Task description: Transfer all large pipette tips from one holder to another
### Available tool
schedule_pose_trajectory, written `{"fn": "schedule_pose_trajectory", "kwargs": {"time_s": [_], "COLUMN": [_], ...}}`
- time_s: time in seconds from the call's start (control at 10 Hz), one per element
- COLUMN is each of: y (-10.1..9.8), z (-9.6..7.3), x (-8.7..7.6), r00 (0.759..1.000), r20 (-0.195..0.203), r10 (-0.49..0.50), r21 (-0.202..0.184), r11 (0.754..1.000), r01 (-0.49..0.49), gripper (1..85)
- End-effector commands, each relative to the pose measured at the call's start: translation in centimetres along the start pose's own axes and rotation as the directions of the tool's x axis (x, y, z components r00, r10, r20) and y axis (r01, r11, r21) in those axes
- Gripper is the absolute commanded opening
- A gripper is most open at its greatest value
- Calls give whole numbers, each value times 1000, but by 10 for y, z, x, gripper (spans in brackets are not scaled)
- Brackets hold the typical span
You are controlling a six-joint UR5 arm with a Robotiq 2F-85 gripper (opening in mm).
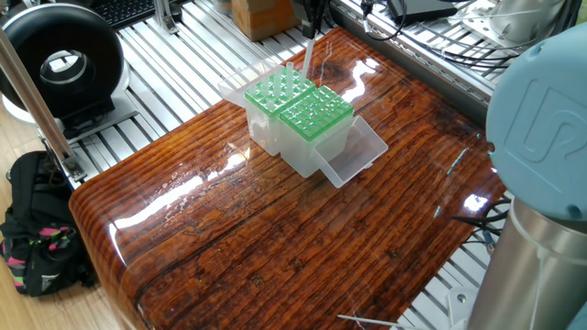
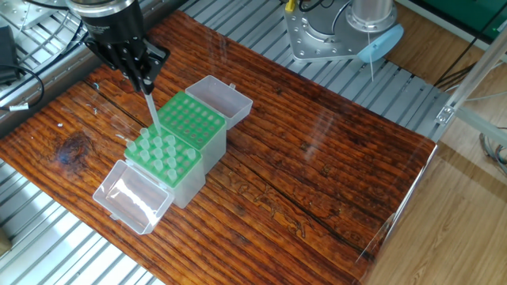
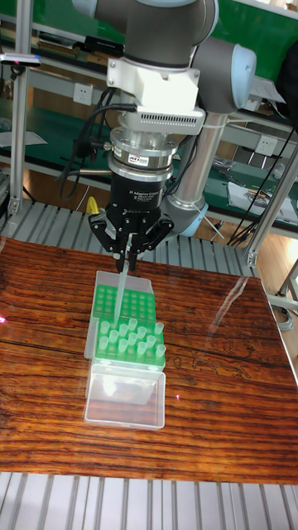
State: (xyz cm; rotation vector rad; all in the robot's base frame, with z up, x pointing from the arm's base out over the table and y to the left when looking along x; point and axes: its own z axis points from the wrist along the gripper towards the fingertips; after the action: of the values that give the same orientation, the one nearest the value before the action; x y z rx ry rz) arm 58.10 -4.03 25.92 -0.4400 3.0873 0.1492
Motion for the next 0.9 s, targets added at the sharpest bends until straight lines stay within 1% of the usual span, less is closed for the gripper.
{"fn": "schedule_pose_trajectory", "kwargs": {"time_s": [0.0, 0.2, 0.4, 0.6, 0.8], "y": [4, 4, 2, 2, -1], "z": [-1, -1, -1, -2, -2], "x": [-2, -2, -1, -5, -6], "r00": [1000, 1000, 1000, 999, 999], "r20": [8, 10, 8, 20, 21], "r10": [-10, -15, -18, -29, -37], "r21": [-15, -16, -8, -5, 9], "r11": [1000, 1000, 1000, 1000, 999], "r01": [10, 15, 18, 29, 37], "gripper": [227, 230, 230, 233, 250]}}
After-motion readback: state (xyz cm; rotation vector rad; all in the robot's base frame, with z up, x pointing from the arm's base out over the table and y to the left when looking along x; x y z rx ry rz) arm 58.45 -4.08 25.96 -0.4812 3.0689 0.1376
